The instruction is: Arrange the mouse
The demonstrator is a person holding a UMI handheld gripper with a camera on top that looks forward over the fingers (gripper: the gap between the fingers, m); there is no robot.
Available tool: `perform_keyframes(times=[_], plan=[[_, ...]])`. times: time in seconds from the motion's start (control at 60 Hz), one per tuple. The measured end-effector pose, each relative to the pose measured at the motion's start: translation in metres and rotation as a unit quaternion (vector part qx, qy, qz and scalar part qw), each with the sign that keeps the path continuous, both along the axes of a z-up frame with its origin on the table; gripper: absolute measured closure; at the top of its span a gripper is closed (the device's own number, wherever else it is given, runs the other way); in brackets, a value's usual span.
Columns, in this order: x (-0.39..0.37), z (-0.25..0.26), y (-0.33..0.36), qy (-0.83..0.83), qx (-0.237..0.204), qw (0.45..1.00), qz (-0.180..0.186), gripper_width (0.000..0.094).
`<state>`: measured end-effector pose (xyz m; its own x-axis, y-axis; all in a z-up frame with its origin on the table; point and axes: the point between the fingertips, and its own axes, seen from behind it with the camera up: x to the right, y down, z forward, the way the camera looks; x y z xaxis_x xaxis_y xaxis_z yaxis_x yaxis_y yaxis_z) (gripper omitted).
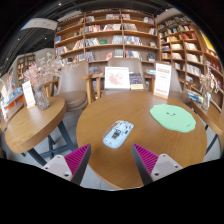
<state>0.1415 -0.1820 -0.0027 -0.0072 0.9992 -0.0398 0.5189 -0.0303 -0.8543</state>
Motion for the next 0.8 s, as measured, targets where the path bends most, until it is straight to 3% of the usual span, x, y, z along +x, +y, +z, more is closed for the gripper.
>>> perform_keyframes(times=[0.3,0.617,0.7,0.767,0.8], plan=[[-0.051,-0.007,-0.002,-0.025,-0.001,1.000,-0.012,0.0084],[-0.098,-0.008,-0.018,-0.035,0.008,0.999,0.018,0.0087],[-0.102,-0.007,-0.014,-0.034,0.005,0.999,0.015,0.0162],[-0.104,-0.007,-0.009,-0.034,0.007,0.999,0.006,0.0284],[-0.106,-0.008,-0.005,-0.035,0.006,0.999,0.001,0.0482]])
